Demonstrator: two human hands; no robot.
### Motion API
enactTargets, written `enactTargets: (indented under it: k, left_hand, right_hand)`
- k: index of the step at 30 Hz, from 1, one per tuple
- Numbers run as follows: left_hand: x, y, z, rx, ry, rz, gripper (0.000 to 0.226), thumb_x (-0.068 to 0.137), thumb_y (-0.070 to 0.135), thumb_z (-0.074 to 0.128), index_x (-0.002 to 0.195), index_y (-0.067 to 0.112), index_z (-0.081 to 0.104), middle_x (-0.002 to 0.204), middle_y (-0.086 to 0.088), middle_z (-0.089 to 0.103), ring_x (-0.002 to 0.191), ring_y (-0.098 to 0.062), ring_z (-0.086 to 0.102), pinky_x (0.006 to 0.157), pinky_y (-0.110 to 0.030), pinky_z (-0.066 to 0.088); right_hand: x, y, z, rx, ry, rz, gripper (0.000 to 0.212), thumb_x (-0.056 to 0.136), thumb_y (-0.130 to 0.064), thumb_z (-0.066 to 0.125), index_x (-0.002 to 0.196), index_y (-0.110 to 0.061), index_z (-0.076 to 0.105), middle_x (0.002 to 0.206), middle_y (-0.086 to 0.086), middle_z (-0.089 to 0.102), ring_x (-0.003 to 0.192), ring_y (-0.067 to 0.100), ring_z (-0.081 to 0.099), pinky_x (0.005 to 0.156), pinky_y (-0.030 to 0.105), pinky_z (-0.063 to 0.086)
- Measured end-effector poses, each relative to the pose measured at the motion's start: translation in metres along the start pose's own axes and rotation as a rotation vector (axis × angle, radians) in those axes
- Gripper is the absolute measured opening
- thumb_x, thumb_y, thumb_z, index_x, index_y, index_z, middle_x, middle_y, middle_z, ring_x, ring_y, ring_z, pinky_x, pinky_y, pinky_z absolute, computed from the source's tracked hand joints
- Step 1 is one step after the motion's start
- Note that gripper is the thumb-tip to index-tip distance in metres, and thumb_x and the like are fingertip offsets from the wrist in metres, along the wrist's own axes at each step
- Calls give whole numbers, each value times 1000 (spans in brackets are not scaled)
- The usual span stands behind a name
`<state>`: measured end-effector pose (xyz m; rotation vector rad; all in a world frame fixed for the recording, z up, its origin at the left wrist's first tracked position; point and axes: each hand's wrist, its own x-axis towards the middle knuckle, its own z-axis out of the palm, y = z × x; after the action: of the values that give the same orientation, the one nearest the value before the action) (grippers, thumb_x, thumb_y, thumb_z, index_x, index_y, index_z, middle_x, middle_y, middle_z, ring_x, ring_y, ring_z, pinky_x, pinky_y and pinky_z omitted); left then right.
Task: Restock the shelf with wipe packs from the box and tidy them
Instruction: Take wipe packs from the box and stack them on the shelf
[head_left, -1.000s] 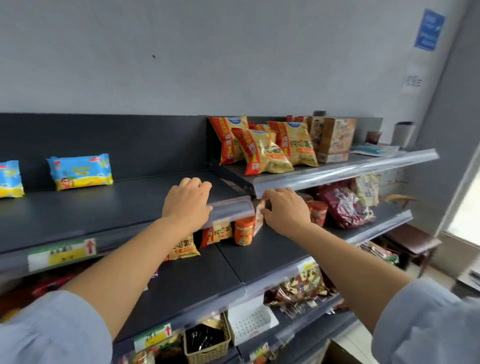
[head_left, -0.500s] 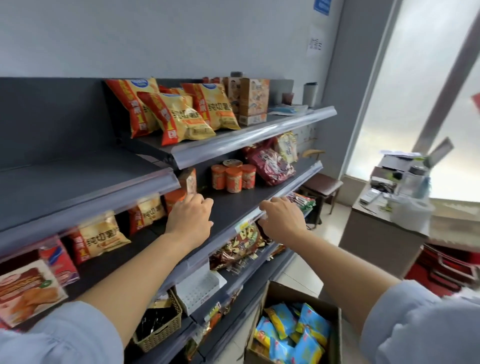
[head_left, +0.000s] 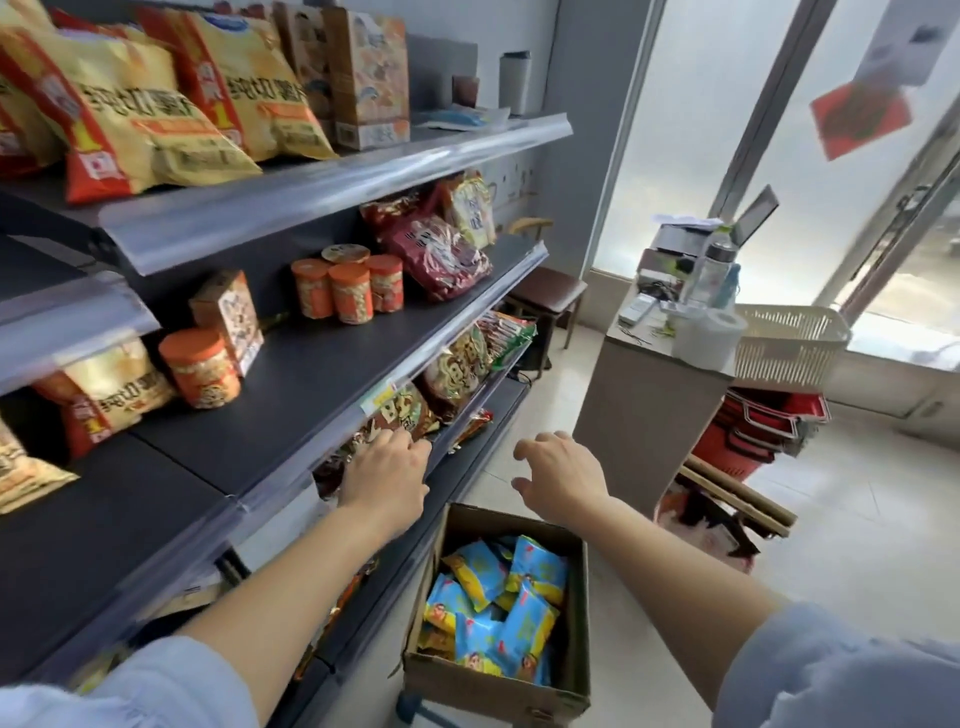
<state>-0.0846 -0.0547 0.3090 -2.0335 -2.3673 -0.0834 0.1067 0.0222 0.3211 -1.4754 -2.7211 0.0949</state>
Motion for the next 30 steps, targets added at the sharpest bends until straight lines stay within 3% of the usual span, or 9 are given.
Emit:
enactTargets:
  k: [18,25,30]
  left_hand:
    - [55,80,204,-133,-407,-11,35,93,38,53,124,21,51,124,0,50,123,-21,41,99,-36,38]
    - [46,106,291,-103,-621,38,43,92,48,54,119,15,59,122,-3,51,124,-24,37,103,-38,33]
    - [44,118,326,-49,-691,77,49,86,55,59,113,15,63,123,-3,47,125,-24,34,106,-40,29]
  right_hand:
    - [45,107,183,49,-373,54,27,91,-26,55,116,-18,58,114,4,59,112,26,50,85,36,45]
    - [52,128,263,15,-453,87,30,91,-28,57,119,-17,59,116,4,61,109,25,49,89,34,44]
    - [55,132,304,67,-441,125,39,90,-24,59,126,-16,49,117,4,55,113,24,46,86,32,45]
